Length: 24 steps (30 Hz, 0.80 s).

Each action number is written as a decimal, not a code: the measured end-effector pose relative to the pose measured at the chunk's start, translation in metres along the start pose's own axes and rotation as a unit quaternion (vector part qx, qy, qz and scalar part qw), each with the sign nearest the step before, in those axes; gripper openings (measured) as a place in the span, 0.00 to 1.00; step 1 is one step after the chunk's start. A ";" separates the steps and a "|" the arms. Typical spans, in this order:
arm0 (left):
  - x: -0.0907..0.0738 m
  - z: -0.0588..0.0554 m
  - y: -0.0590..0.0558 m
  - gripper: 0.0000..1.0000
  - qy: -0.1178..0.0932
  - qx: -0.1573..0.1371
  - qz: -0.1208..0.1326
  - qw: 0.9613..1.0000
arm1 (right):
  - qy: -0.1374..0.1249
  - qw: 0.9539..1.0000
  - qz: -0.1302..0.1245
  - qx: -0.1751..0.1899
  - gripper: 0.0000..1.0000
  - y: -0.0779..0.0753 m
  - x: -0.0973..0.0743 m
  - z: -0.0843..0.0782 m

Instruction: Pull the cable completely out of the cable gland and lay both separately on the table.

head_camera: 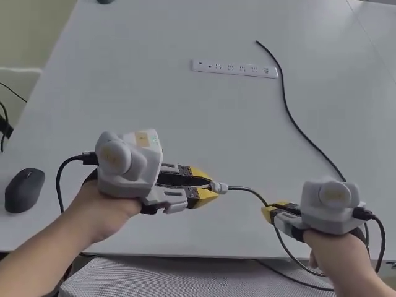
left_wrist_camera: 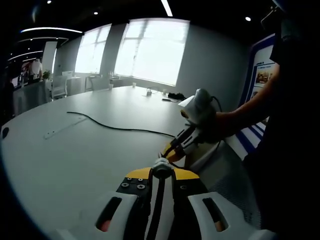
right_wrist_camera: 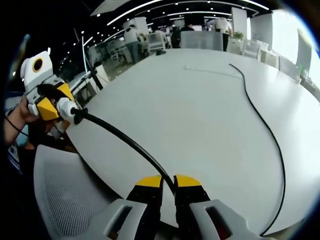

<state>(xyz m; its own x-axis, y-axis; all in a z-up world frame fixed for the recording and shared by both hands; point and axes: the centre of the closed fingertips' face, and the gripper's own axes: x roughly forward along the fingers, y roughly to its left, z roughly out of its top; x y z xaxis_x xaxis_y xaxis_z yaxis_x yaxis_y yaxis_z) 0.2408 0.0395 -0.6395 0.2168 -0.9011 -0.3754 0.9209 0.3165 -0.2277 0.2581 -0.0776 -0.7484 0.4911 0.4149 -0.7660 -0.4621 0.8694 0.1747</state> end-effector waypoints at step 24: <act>-0.001 -0.003 -0.002 0.15 0.002 -0.008 -0.001 1.000 | -0.067 0.979 0.046 -0.185 0.25 0.048 -0.049 0.067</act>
<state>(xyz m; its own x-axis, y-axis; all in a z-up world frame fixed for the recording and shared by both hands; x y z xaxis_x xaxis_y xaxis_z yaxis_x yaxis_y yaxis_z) 0.2382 0.0404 -0.6414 0.2130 -0.9008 -0.3784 0.9162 0.3187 -0.2429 0.2615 -0.0382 -0.6609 0.5156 0.5393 -0.6658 -0.7322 0.6809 -0.0155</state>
